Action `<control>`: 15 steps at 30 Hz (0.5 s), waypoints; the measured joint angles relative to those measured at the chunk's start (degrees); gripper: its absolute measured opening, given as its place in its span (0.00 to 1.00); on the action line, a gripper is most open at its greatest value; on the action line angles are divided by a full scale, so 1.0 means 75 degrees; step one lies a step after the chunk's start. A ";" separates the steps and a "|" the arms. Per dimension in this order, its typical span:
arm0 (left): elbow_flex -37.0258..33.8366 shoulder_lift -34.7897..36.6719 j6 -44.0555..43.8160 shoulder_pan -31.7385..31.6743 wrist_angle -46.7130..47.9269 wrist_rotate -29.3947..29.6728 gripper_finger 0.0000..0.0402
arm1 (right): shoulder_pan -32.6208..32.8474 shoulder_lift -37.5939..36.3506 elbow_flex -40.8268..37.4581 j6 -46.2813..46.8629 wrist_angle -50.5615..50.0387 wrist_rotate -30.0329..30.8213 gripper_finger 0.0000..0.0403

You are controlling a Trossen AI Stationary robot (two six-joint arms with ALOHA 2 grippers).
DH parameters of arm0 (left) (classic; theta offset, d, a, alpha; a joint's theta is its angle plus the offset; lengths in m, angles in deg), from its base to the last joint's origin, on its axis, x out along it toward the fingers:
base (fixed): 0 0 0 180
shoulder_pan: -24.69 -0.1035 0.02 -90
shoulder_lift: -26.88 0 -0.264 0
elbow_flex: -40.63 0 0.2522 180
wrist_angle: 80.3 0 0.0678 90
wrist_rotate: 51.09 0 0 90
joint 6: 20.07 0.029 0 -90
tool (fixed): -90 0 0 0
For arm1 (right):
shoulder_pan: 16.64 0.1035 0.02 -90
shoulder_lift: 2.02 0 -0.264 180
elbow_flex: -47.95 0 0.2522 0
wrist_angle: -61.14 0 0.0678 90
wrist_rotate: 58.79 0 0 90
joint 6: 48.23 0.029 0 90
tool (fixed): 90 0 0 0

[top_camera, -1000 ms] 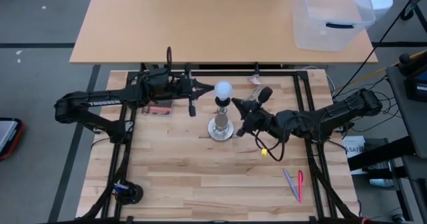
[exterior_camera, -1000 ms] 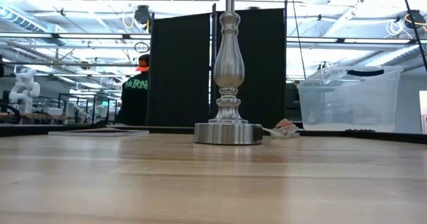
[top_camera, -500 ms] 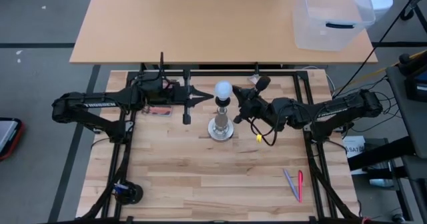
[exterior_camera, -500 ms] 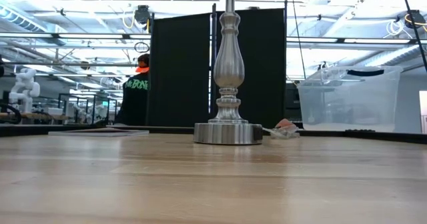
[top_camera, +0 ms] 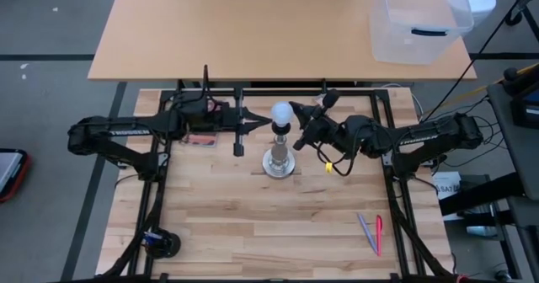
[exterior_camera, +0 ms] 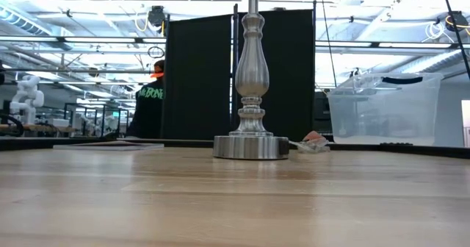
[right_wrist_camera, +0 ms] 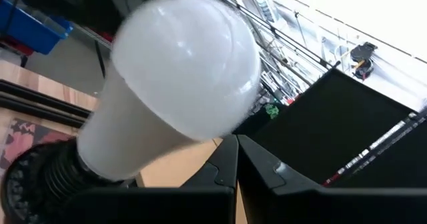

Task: Screw lightbulb
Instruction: Insert the lightbulb into the silver lamp

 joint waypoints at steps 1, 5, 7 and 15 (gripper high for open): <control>0.0000 0.0000 -0.0019 -0.0034 0.0000 -0.0003 0.00 | 0.0000 0.0000 0.0000 0.0036 0.0003 -0.0025 0.00; 0.0000 0.0000 -0.0169 -0.0185 0.0003 -0.0049 0.00 | 0.0073 0.0000 0.0000 0.0067 -0.0038 0.0063 0.00; 0.0000 0.0000 -0.0172 -0.0222 0.0015 -0.0057 0.00 | 0.0137 0.0000 0.0000 0.0091 -0.0044 0.0089 0.00; 0.0000 0.0006 -0.0172 -0.0309 0.0076 -0.0079 0.00 | 0.0409 -0.0015 0.0000 0.0209 -0.0123 0.0186 0.00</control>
